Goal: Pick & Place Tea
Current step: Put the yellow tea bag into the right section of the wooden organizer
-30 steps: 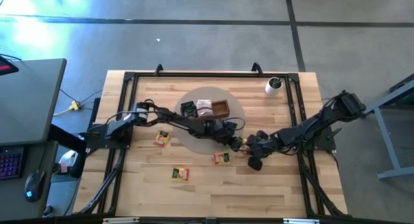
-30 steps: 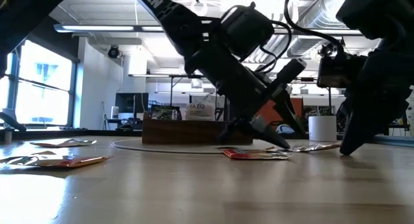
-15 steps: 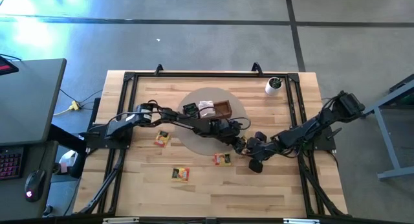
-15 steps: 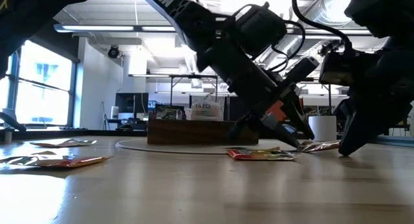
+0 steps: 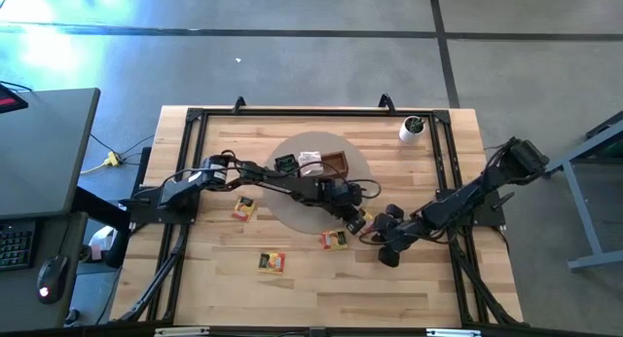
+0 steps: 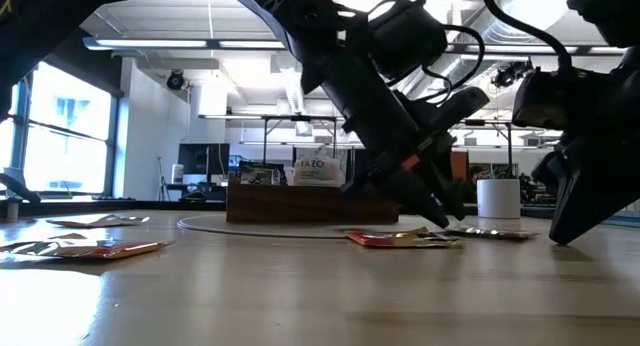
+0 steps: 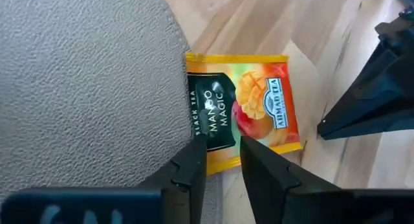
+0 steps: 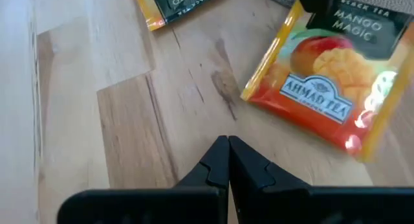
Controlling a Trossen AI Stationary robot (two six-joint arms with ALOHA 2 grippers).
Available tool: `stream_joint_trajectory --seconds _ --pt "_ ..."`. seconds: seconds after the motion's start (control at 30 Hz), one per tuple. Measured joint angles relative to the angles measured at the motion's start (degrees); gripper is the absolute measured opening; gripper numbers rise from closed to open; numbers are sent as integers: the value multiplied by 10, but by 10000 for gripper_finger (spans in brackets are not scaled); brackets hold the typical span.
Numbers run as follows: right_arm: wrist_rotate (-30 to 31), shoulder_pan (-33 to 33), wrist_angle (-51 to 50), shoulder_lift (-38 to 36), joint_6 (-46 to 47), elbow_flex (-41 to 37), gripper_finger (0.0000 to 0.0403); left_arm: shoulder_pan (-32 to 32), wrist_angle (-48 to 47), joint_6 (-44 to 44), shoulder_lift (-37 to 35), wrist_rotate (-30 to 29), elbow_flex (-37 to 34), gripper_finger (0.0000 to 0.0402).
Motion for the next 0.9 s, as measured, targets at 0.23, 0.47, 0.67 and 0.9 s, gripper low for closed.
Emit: stream_joint_trajectory --seconds 0.23,0.47,0.67,0.9 --pt "9 0 1 0 1 0 0 -1 -6 77 -1 -7 36 134" --pt "21 1 1 0 0 0 0 0 -74 86 -2 -72 73 180" --pt "23 0 1 0 0 0 0 0 -103 65 13 -76 76 189" --pt "47 -1 1 0 -11 0 0 -1 -95 41 36 -45 76 189"
